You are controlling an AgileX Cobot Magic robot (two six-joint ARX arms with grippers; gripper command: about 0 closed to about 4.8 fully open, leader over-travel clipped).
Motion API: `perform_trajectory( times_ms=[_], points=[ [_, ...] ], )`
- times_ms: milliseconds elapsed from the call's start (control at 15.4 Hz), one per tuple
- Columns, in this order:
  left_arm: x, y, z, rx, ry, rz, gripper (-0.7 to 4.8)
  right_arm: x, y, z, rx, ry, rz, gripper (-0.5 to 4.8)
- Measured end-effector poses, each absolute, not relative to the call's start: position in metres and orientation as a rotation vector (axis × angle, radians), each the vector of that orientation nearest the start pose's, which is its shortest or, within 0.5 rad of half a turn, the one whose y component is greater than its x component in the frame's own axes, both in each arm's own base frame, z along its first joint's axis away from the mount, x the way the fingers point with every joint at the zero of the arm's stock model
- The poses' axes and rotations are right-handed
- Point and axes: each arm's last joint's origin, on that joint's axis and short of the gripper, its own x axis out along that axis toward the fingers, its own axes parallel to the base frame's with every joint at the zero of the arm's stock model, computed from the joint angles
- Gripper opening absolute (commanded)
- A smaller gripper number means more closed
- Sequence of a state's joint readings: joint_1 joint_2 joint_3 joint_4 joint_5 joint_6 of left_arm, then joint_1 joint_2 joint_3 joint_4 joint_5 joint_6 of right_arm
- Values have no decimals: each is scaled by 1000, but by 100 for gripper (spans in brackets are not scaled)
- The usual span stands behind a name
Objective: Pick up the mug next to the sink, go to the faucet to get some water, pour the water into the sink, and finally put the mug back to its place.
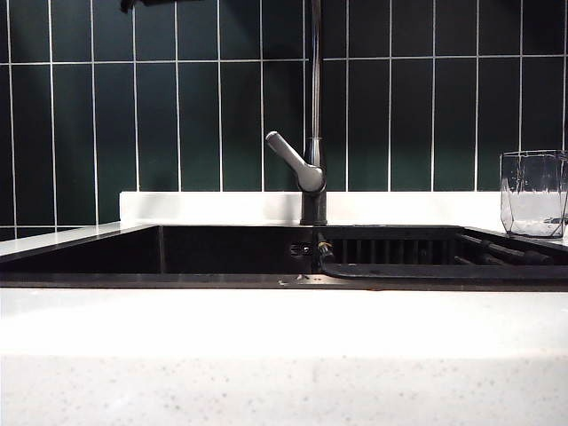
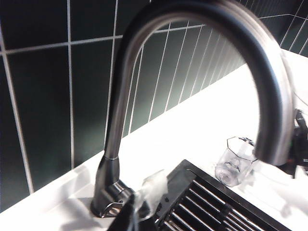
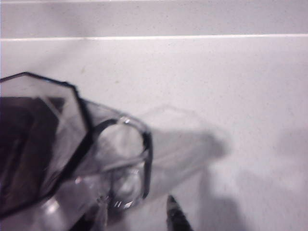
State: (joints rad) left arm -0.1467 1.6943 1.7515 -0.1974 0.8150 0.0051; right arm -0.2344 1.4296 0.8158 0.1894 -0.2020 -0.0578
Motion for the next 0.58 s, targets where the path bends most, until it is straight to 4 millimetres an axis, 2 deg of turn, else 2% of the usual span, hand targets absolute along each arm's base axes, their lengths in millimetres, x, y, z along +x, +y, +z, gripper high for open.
perform_trajectory(
  times_ms=[65,129,259,388,518,583],
  points=[
    [369,-76,431,-38,128,-950,-6,293,-64,238,37,424,-20,84],
    [360,-74,440,-22,110,-921,-6,283,-62,248,40,431,-20,-7],
    [337,-68,458,-6,107,-813,-6,259,-56,274,34,396,-20,-6],
    [320,-64,467,4,128,-745,-6,239,-51,296,21,318,-23,-6],
    [290,-64,478,31,168,-665,-6,218,-46,318,29,220,-31,-6],
    [268,-64,487,47,166,-624,-6,202,-41,332,32,160,-55,-6]
  ],
)
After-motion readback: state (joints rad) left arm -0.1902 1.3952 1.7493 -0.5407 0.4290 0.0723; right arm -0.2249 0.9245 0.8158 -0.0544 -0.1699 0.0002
